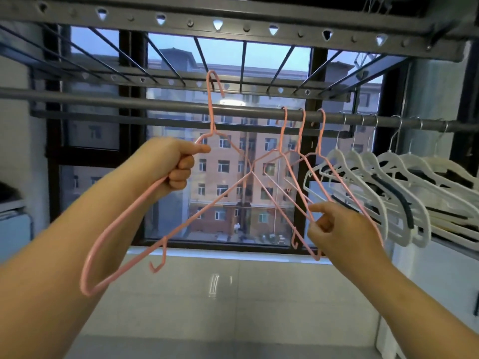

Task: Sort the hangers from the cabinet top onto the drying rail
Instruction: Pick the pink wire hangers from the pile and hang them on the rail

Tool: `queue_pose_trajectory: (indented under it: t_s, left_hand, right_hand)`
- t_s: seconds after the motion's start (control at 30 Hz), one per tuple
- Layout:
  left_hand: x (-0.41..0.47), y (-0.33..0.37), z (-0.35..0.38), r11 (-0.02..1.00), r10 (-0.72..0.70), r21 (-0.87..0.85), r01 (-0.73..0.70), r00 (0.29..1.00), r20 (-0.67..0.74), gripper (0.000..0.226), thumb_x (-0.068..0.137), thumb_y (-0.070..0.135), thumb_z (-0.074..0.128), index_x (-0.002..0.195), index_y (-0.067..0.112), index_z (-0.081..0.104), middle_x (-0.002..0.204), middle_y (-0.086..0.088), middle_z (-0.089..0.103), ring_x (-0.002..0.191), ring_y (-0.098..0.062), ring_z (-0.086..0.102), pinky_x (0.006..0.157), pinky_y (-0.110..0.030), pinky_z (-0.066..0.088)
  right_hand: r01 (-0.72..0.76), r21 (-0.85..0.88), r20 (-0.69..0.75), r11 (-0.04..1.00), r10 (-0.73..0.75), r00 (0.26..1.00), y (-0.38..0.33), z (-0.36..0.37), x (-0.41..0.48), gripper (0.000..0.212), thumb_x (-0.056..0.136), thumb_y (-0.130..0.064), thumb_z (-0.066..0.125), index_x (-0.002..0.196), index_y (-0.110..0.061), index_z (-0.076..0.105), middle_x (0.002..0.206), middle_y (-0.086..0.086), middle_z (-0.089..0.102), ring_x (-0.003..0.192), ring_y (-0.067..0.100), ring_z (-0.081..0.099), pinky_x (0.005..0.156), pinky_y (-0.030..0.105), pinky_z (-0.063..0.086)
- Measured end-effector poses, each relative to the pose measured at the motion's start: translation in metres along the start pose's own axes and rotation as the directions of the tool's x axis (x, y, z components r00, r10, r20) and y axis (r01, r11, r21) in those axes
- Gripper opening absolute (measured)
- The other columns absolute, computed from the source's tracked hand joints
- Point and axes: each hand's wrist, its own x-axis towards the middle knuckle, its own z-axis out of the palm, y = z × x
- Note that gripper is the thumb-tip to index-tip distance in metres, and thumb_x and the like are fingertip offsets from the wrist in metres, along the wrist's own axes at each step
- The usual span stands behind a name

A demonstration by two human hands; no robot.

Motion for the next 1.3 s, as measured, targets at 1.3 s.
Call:
queue_pose_trajectory:
  t_s: [1.3]
  left_hand:
    - [0.074,-0.022,0.105,0.998,-0.058,-0.017,0.056,0.985,-0.165,0.015,0.092,0.01,0.046,0.078,0.006,0.051,0.056,-0.004,0.043,0.044,-0.012,0.036,0.041,-0.019,0.033]
  right_hand:
    - [-0.023,0.16,-0.046,0.987,0.031,0.998,-0.002,-0.013,-0.001,0.024,0.086,-0.009,0.057,0.107,-0.017,0.064,0.051,-0.002,0.056,0.047,-0.003,0.052,0.053,0.0,0.037]
